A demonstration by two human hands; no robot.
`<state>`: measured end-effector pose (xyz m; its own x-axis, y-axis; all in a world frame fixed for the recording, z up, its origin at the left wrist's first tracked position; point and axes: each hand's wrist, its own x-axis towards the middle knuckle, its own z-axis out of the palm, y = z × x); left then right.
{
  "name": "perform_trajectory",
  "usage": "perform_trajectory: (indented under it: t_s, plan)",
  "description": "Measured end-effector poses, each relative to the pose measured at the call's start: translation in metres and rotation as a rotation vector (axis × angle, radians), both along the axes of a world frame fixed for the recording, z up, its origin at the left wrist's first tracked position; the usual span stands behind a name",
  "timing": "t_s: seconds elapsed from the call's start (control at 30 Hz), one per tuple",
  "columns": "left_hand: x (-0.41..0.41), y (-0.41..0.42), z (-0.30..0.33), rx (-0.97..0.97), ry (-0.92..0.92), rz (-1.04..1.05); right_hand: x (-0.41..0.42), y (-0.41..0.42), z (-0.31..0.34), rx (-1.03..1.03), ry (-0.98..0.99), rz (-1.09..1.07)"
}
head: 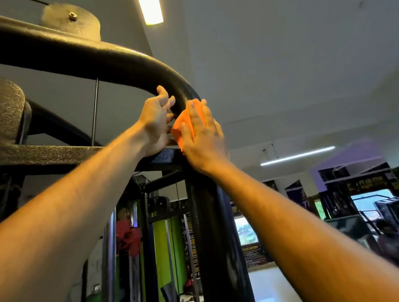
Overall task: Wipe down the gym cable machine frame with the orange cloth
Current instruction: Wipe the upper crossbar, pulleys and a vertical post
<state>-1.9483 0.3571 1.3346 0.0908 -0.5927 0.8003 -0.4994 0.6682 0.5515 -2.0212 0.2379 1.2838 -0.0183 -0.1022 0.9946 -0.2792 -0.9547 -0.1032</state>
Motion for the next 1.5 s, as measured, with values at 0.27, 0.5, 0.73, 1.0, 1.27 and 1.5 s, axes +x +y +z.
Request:
perform_trajectory:
  t_s: [0.27,0.5,0.73,1.0,1.27,1.5]
  plan:
    - [-0.023,0.025,-0.049,0.028,-0.252,0.072,-0.011,0.005,-0.155,0.045,0.071,0.040]
    - [0.004,0.024,-0.098,-0.251,-0.171,0.273,-0.006,0.013,-0.135,0.083,0.012,0.025]
    - [0.015,0.004,-0.131,0.148,-0.121,0.391,-0.010,0.018,-0.222,0.112,0.023,0.038]
    - [0.018,0.005,-0.133,0.239,0.004,0.100,-0.005,0.021,-0.207,0.095,0.008,-0.005]
    - [0.028,-0.004,-0.175,0.267,0.096,0.006,-0.014,0.021,-0.252,0.102,0.081,0.023]
    - [0.031,-0.009,-0.191,0.237,0.132,-0.036,-0.011,0.022,-0.259,0.110,0.028,0.034]
